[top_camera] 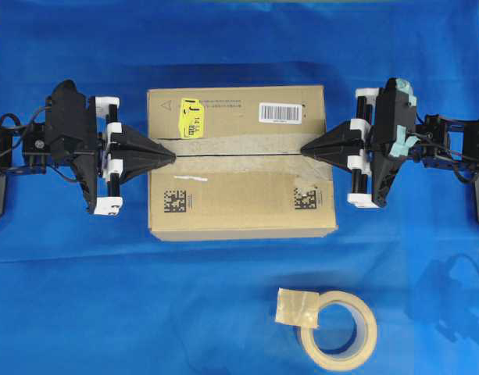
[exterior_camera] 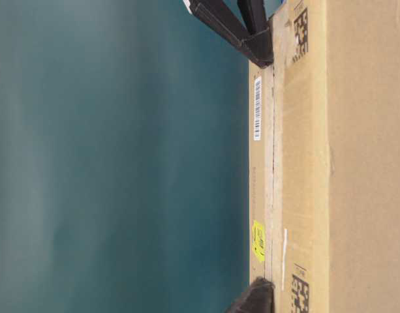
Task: Close the cardboard box.
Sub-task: 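Press both grippers on the closed top flaps along the center seam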
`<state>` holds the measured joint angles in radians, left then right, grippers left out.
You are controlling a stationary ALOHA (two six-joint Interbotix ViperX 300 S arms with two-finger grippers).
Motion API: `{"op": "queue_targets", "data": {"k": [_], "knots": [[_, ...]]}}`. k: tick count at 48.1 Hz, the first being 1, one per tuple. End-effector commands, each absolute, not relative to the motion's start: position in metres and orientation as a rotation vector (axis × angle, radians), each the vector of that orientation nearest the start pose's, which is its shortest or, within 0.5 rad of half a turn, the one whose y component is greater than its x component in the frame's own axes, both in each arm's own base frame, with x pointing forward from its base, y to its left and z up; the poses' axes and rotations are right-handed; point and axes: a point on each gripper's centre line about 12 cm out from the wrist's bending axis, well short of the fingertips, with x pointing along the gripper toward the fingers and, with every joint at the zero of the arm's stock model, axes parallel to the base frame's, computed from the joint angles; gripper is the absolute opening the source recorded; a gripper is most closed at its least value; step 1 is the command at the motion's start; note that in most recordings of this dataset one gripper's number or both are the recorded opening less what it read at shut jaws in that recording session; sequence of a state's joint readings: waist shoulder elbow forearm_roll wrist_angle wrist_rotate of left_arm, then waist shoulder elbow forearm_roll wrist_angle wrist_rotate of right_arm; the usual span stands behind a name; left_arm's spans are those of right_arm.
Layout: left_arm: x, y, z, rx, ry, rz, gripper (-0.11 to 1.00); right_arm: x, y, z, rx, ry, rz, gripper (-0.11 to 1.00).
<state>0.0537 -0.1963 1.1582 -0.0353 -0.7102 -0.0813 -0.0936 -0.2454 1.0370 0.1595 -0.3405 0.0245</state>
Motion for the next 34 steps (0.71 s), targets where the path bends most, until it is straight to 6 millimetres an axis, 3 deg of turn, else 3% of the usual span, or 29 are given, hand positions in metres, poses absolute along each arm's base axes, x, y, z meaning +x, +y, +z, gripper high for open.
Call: {"op": "queue_targets", "data": {"k": [1,34], "knots": [[0.2867,0.0192,0.1590,-0.111,0.234,0.093,0.00,0.3004,-0.0368,0.1733,0.182,0.418,-0.190,0.00],[0.2869,0.0195,0.1570,-0.112,0.232,0.096,0.00,0.3003,-0.0369,0.1732,0.184,0.419,-0.190,0.00]]}}
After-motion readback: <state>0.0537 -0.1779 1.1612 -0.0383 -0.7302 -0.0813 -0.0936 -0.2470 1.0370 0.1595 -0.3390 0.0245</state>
